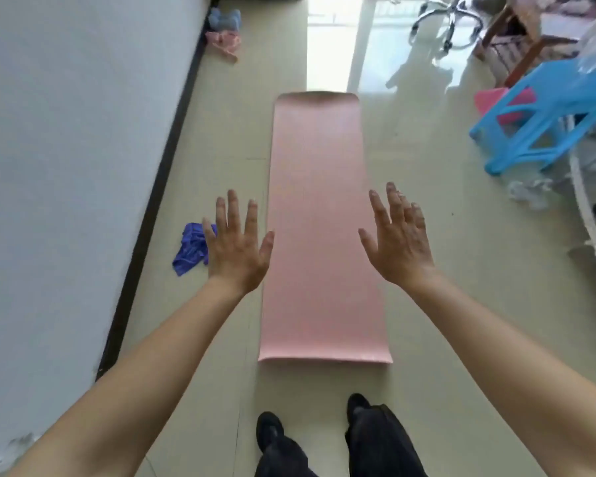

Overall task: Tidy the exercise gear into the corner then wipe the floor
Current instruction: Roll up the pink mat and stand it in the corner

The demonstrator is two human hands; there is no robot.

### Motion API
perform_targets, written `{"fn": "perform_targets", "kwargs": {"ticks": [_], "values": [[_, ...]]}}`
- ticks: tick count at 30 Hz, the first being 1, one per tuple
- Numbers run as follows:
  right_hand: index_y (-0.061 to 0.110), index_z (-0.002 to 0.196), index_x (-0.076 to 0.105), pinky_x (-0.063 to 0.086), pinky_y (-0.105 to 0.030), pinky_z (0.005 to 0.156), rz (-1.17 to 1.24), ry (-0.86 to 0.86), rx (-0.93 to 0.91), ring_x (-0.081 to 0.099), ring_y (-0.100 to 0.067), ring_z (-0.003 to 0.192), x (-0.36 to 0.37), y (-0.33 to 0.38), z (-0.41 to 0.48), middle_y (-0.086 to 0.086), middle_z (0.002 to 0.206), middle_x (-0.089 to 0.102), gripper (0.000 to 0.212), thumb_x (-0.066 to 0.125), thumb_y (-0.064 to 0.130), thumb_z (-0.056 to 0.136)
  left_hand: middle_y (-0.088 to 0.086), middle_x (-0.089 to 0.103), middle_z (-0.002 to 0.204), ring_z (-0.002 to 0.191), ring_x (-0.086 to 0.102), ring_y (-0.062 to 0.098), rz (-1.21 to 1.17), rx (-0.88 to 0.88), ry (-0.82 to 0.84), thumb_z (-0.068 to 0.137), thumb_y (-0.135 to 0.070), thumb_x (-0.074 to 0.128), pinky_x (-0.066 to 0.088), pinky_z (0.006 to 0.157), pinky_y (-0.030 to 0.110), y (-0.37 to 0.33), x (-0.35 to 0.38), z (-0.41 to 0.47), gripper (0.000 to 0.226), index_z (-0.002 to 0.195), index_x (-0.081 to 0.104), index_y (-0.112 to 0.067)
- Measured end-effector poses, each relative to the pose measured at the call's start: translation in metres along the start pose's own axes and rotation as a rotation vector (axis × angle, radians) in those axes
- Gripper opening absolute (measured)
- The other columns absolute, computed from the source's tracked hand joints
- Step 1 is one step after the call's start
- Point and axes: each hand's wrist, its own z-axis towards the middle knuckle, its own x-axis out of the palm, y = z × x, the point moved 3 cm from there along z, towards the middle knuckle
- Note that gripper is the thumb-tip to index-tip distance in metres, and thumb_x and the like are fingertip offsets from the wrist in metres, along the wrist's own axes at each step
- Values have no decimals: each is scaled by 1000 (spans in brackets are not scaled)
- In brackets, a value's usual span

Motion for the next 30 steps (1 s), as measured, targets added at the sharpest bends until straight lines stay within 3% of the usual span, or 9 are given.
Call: {"fn": "perform_targets", "kwargs": {"ticks": [5,10,13,15,17,20,22,25,30], "values": [[16,158,20,19,-54,119,21,184,156,25,-38,147,101,-47,-75,-17,164,16,73,52,40,97,20,16,160,148,12,38,-26,109,148,98,-49,36,16,114,61,-38,130,-16,62,149,34,-12],[16,159,13,20,-51,121,30,475,206,22,-34,150,251,-80,-159,-16,165,12,72,47,39,100,18,11,162,150,10,34,29,122,433,100,-49,30,18,116,57,-59,301,-73,63,153,27,-15],[18,159,13,24,-49,120,85,547,290,22,-34,150,334,-90,-204,-16,165,11,71,49,37,101,17,14,162,149,14,33,-15,120,532,101,-46,32,22,116,53,-69,397,-107,61,153,25,-14],[20,160,11,35,-47,113,109,597,318,27,-35,147,394,-93,-232,-15,166,10,71,47,36,102,18,23,158,139,34,35,-54,142,587,101,-43,36,38,104,49,-73,464,-126,58,150,31,-13],[21,160,9,49,-45,98,130,630,336,42,-35,135,461,-94,-261,-14,165,11,70,47,35,102,19,32,152,113,55,36,-92,165,626,100,-38,42,49,81,43,-74,537,-148,53,144,38,-11],[25,160,5,56,-42,80,166,677,359,51,-35,128,543,-95,-299,-13,165,12,70,46,32,103,18,31,150,96,61,34,-95,157,702,99,-33,43,48,65,38,-69,624,-173,51,144,33,-12],[24,160,6,58,-43,78,188,678,353,53,-34,125,598,-95,-324,-14,164,13,70,46,32,103,18,26,154,104,58,33,-74,147,716,99,-35,42,51,71,40,-61,679,-187,57,149,26,-12],[21,159,11,57,-45,81,157,674,333,53,-34,119,667,-97,-352,-15,163,19,71,49,31,101,20,23,156,123,45,34,-1,205,686,98,-39,43,45,94,44,-51,745,-199,64,152,24,-11],[11,149,42,49,-49,96,137,385,304,49,-40,119,736,-111,-351,-22,150,41,57,59,24,96,22,23,155,138,26,39,39,317,486,80,-49,64,21,114,54,-38,813,-192,94,153,22,-6]]}}
